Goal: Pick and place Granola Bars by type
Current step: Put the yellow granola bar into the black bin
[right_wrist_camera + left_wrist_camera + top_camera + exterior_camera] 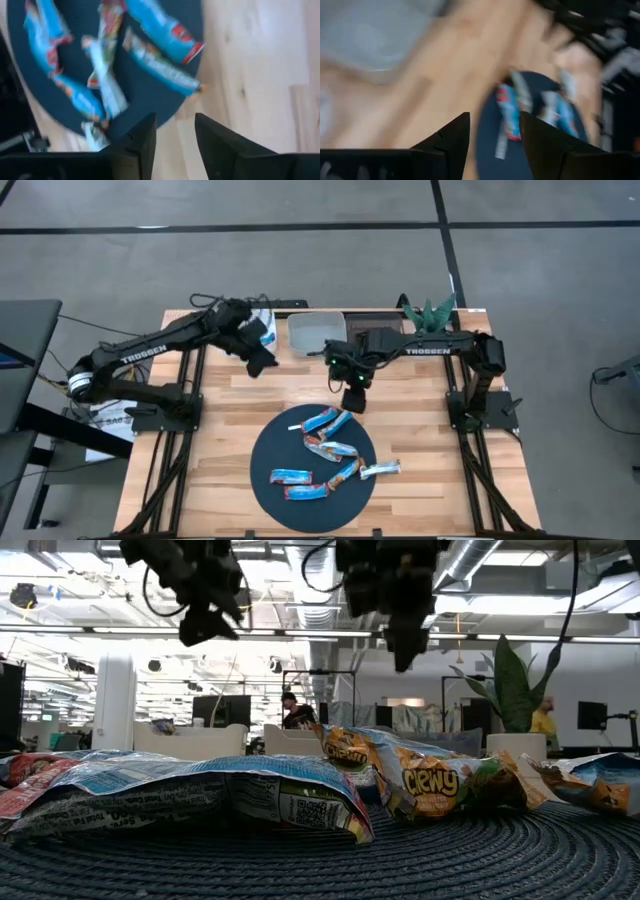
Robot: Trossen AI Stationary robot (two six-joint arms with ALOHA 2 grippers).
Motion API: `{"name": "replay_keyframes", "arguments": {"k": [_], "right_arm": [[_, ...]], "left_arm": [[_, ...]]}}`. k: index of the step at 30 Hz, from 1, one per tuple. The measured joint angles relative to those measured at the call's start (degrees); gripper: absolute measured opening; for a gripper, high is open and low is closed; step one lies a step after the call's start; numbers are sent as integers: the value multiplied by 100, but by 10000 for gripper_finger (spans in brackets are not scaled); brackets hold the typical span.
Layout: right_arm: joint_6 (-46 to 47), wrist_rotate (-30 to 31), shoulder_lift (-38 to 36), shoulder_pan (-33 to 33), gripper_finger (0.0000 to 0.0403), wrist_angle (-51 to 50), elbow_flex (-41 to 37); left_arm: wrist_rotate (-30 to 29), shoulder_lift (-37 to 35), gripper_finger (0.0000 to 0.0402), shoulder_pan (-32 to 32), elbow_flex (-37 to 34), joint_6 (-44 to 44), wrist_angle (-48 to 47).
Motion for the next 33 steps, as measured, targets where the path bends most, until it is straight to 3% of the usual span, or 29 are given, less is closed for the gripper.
{"name": "replay_keyframes", "arguments": {"k": [5,9,16,22,27,33], "right_arm": [[-460,3,-349,348,121,-136,-101],[-648,-8,-1029,546,120,188,-471],[-123,6,-2776,715,120,1321,-2007],[606,215,-3929,1095,120,1766,-3279],[893,513,-4244,1872,120,1807,-3824],[1064,1157,-4007,2811,122,1936,-3906]], "left_arm": [[93,2,162,-819,0,-336,334],[-101,2,162,-1424,0,-703,880],[-266,2,162,-2206,0,-1186,1902],[-373,2,162,-2605,0,-1602,2049],[-874,33,162,-3003,0,-1900,2026],[-1880,31,162,-3403,0,-2136,2013]]}}
